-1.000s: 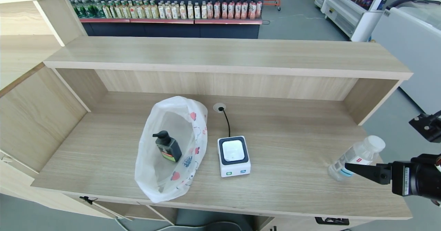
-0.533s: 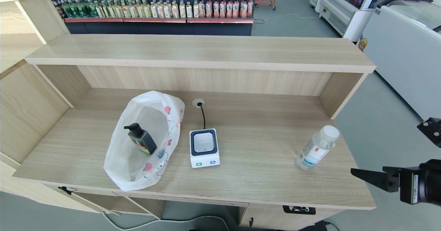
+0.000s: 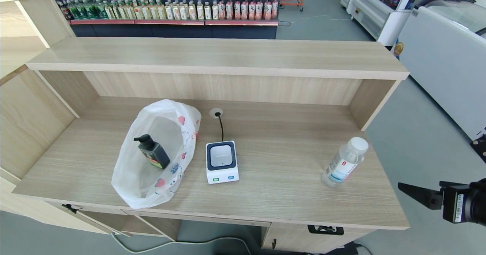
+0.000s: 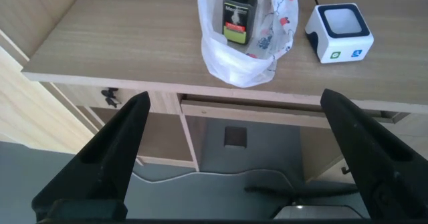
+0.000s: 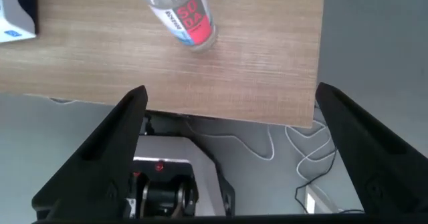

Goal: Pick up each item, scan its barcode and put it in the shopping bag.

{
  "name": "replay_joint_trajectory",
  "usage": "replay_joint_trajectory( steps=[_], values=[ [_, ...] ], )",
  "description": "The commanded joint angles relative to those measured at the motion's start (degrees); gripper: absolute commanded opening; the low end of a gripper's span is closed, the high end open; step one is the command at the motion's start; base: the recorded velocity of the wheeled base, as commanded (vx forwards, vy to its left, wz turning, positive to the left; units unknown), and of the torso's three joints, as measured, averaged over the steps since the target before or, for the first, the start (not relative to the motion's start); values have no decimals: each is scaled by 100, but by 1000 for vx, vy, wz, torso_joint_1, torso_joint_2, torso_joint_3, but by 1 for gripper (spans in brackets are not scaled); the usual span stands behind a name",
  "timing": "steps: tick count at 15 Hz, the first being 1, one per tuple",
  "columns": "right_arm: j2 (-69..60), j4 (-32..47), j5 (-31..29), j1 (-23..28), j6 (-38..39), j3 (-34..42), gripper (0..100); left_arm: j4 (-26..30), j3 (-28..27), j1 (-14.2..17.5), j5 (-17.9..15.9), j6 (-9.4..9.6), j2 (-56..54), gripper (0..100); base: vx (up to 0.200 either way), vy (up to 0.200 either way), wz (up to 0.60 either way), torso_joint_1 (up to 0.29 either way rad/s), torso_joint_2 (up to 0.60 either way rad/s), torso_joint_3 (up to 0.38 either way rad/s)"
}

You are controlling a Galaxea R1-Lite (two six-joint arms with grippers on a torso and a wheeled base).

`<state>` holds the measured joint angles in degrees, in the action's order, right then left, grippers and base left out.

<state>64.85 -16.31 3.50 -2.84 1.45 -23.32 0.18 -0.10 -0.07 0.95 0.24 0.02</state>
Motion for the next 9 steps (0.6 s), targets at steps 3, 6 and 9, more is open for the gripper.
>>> replay_joint_trajectory(
  steps=[3,6,9],
  values=[
    [1056,-1577,-165,-68,-163,689,100,-1,1,7,2,2,-2,100,0,0,0,0,0,0],
    [1759,-2509,-174,-296,-207,697,100,-1,1,7,2,2,-2,100,0,0,0,0,0,0],
    [2110,-2966,-183,-560,-347,671,100,-1,1,7,2,2,-2,100,0,0,0,0,0,0]
  ],
)
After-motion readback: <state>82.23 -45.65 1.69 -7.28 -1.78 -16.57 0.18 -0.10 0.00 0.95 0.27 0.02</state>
